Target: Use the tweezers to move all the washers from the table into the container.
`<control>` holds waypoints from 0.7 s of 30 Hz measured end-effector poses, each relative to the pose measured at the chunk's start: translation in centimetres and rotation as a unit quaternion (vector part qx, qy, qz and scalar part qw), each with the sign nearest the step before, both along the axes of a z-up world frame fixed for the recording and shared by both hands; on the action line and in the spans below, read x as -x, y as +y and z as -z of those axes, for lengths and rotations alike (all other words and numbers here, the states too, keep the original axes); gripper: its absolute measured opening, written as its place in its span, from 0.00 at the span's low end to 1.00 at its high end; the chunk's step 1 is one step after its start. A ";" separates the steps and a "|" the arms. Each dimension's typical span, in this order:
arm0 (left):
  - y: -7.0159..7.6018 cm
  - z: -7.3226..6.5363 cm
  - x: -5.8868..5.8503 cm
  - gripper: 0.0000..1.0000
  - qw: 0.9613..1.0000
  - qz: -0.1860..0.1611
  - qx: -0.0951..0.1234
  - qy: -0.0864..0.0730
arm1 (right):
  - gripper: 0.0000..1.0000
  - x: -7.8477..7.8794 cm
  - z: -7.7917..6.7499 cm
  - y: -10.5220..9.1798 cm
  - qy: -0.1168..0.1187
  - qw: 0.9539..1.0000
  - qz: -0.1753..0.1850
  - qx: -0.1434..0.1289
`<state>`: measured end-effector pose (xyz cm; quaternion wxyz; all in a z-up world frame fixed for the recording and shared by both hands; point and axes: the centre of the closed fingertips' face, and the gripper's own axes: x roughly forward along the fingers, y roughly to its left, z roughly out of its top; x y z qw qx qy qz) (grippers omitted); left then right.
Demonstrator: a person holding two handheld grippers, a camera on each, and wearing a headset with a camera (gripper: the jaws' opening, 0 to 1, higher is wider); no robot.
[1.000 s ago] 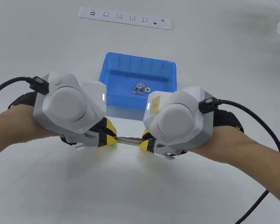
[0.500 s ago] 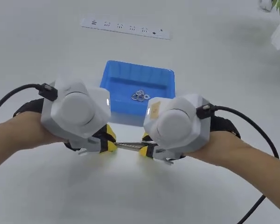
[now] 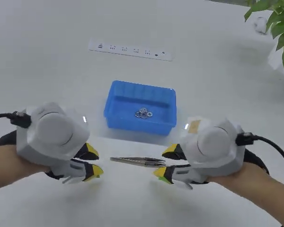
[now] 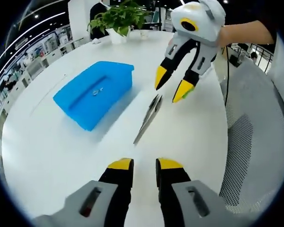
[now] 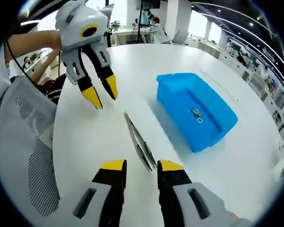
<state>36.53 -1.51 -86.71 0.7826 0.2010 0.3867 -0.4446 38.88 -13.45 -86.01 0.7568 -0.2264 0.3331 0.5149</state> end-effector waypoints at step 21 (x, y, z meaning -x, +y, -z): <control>-4.5 -10.0 6.6 0.79 0.972 -0.010 0.219 -0.087 | 0.80 4.8 -9.9 -0.9 -0.067 0.970 0.059 -0.226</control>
